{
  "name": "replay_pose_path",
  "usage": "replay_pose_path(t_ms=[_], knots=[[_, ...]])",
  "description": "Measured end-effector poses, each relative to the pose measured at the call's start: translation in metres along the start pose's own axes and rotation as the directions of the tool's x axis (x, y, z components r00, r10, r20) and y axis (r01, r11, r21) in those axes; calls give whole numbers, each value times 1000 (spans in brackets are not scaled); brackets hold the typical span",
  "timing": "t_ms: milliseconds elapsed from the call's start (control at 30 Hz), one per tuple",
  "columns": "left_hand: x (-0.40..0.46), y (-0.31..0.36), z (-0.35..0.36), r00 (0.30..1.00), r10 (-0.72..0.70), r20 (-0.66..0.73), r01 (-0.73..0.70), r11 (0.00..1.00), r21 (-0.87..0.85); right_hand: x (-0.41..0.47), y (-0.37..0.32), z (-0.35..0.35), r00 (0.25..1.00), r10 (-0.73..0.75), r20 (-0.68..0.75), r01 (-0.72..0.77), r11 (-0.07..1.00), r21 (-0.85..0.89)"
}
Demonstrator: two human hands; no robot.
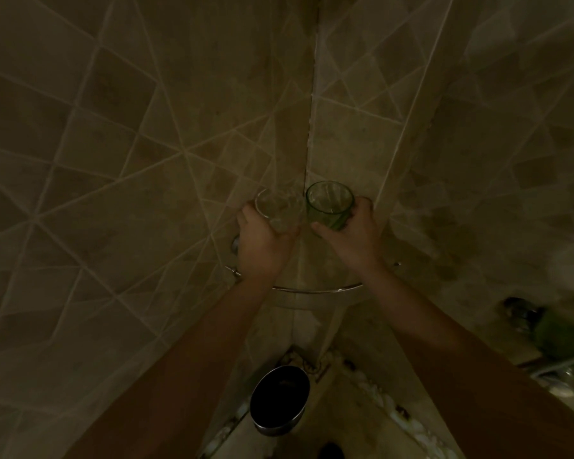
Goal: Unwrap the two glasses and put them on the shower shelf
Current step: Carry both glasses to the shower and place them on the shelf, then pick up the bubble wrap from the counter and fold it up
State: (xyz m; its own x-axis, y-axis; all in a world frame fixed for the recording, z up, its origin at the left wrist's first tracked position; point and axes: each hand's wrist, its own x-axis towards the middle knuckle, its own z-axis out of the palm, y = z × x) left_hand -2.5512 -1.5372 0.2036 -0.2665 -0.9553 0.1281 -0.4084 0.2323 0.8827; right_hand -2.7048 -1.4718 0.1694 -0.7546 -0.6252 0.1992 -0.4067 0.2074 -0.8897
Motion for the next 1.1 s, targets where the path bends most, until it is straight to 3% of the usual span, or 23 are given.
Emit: replay_pose_path(t_ms=[133,267,367,467,533,633,733,833,933,1100], knots=[[-8,0,-7,999,18,30,-20,997,72,-8,-9,-7,1000,6,27,-6,1000,3],[-36,-3,-33,979,127,-161,-117,991,68,-39,-34,-23,992,-12,-122,11,1000,-16],[-66,-14,-53,921,223,-320,-201,974,101,-76,-52,-14,940,-296,-172,297,955,-16],[-101,-34,-77,861,261,-437,-197,963,186,-112,-66,13,853,-519,48,516,854,62],[-134,-53,-94,837,238,-492,-116,957,266,-137,-66,30,751,-621,223,608,783,133],[-201,-87,-119,831,227,-508,47,882,470,-185,-59,51,525,-730,438,713,658,242],[-275,-116,-139,822,51,-568,323,779,538,-242,-51,68,281,-757,589,768,546,334],[-349,-132,-158,718,-152,-680,566,696,442,-303,-51,83,77,-713,697,731,516,447],[-419,-141,-173,590,-274,-760,716,612,336,-363,-55,95,-133,-630,765,676,507,535],[-522,-155,-196,328,-385,-863,921,335,201,-461,-70,102,-417,-574,705,615,393,684]])
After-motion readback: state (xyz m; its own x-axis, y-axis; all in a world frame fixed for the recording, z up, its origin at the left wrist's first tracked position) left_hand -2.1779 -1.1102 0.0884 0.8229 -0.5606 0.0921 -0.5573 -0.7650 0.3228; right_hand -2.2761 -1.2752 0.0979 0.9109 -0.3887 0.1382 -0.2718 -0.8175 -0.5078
